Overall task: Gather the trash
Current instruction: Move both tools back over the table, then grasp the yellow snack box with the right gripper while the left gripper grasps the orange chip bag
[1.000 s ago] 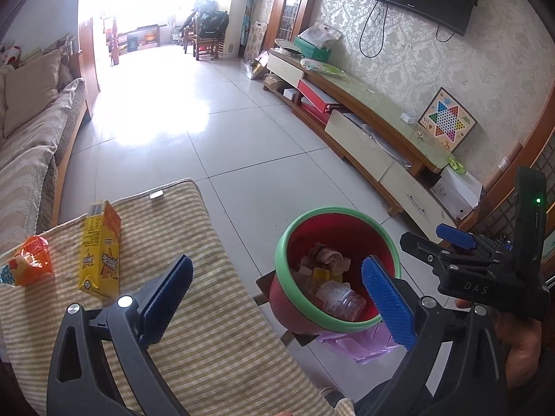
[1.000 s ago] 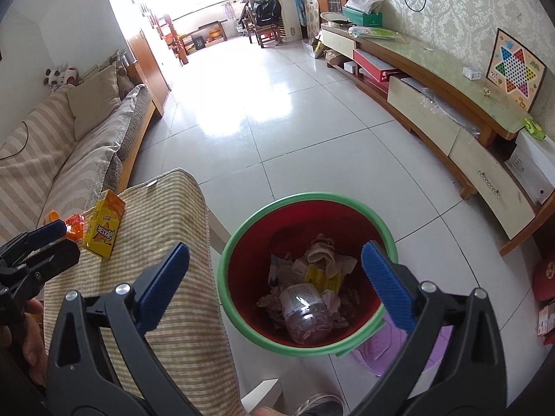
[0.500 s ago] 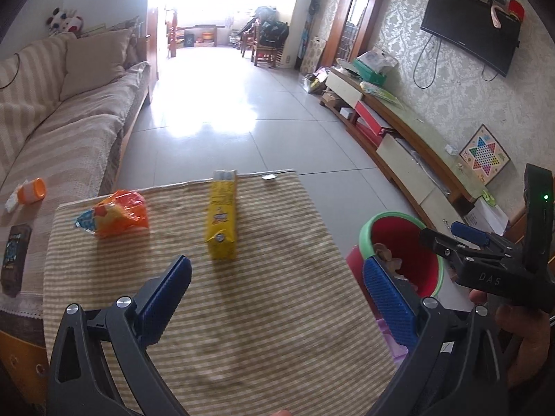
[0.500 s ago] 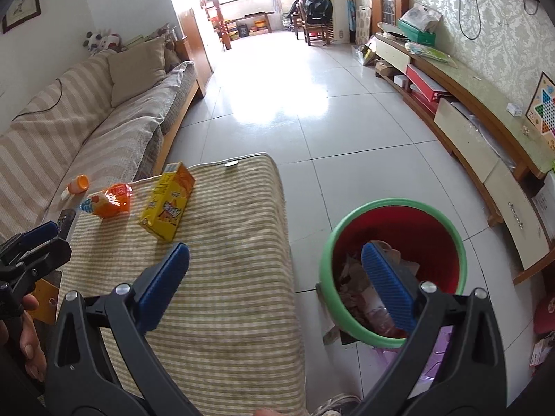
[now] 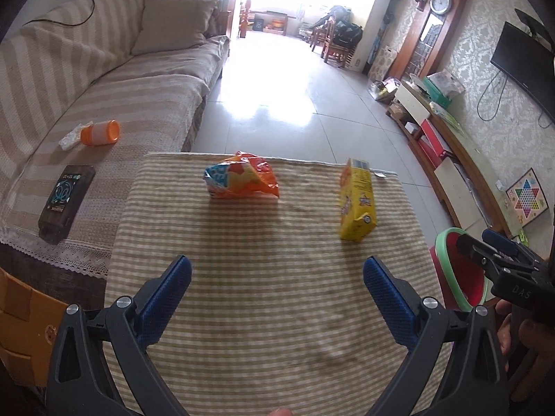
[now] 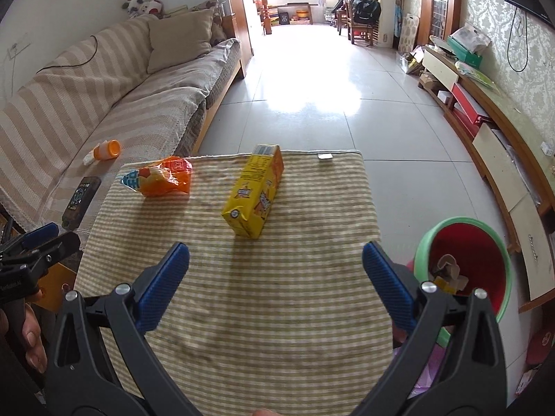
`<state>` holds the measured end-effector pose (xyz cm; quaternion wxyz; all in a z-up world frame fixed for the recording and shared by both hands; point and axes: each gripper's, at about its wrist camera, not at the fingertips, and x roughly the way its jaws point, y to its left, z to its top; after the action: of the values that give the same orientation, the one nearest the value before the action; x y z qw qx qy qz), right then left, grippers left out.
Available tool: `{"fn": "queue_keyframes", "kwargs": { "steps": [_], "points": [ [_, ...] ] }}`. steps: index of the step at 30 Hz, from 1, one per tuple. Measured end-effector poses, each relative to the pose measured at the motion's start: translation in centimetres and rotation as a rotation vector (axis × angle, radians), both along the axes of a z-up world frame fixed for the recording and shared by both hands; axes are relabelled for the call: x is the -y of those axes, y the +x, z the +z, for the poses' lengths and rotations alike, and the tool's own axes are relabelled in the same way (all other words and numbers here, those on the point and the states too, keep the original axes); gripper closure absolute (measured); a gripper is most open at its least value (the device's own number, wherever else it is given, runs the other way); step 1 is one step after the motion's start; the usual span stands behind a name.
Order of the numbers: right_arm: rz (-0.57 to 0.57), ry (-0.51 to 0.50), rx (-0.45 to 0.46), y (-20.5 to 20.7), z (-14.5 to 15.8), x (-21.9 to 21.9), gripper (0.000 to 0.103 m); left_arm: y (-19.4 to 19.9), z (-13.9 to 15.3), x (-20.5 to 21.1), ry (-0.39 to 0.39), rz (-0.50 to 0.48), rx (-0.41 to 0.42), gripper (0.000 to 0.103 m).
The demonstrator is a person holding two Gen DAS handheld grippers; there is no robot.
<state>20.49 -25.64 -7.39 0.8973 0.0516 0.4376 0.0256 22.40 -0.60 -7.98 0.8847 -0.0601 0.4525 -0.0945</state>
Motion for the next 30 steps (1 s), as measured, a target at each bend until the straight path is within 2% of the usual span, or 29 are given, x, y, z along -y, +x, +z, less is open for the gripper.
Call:
{"fn": "queue_keyframes", "kwargs": {
  "steps": [8,15,18,24,30],
  "points": [
    [0.027,0.000,-0.069,4.1,-3.1,-3.5,0.005,6.6,-2.2,-2.6,0.045,-0.027,-0.026,0.008],
    [-0.007,0.034,-0.129,8.3,-5.6,-4.2,0.005,12.8,-4.7,-1.5,0.174,-0.108,-0.051,0.008],
    [-0.021,0.047,-0.152,9.9,-6.7,-4.3,0.005,14.9,-5.8,-0.4,0.221,-0.181,-0.062,0.008],
    [-0.044,0.058,-0.196,11.8,-8.6,-4.5,0.005,17.6,-8.0,2.2,0.395,-0.373,-0.094,0.008],
    [-0.051,0.049,-0.228,13.2,-10.1,-4.6,0.005,19.6,-9.8,3.4,0.486,-0.442,-0.142,0.008]
  ]
}}
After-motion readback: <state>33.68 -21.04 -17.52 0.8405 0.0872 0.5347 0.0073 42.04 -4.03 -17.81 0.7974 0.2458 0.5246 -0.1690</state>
